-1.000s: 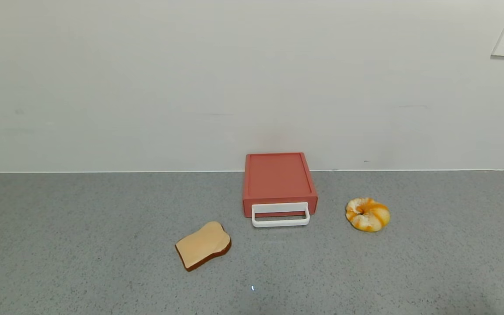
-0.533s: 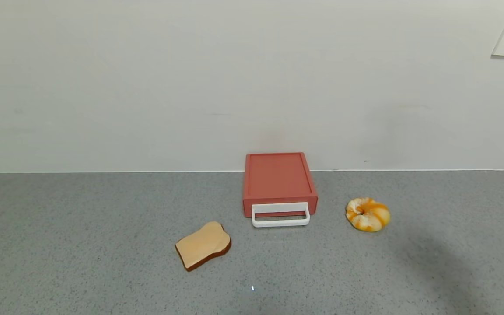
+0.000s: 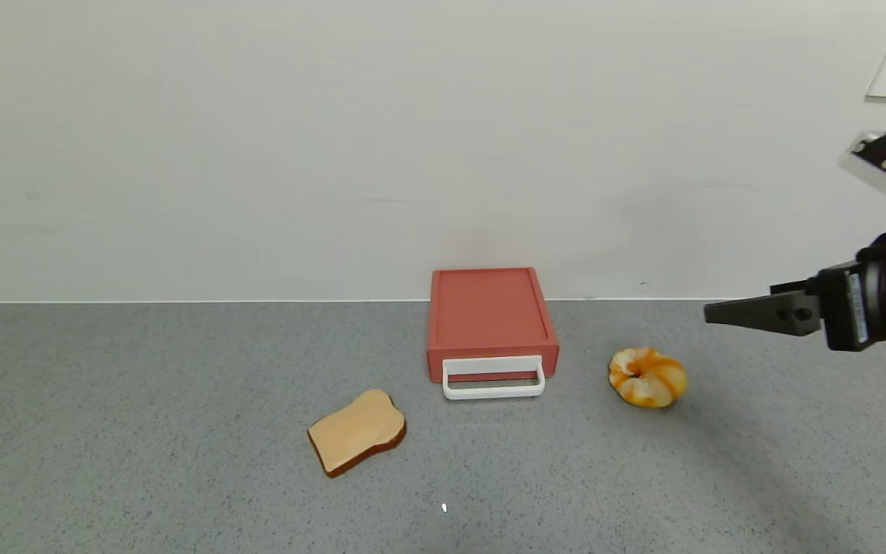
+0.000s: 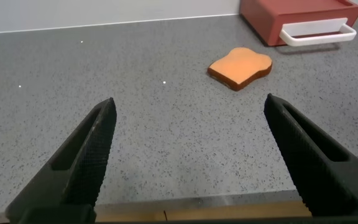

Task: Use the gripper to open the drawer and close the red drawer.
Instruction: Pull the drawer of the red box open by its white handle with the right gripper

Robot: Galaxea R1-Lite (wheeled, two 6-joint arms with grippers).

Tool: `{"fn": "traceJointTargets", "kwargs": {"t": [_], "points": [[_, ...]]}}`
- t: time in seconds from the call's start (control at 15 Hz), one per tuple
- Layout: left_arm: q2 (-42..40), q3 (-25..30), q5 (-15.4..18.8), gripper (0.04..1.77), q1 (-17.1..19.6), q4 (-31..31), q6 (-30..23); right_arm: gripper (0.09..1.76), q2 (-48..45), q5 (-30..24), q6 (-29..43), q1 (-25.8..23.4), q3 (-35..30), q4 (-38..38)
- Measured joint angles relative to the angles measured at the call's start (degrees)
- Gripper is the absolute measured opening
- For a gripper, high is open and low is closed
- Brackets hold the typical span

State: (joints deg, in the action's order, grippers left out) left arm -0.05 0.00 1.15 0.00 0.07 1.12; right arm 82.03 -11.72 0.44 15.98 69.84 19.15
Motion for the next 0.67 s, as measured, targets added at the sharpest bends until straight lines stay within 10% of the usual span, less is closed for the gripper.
{"fn": "traceJointTargets", "kwargs": {"t": [0.67], "points": [[0.00,0.00,0.00,1.72,0.00,0.02,0.00,1.71,15.43,3.04,3.39,12.40,6.86,-0.24]]}}
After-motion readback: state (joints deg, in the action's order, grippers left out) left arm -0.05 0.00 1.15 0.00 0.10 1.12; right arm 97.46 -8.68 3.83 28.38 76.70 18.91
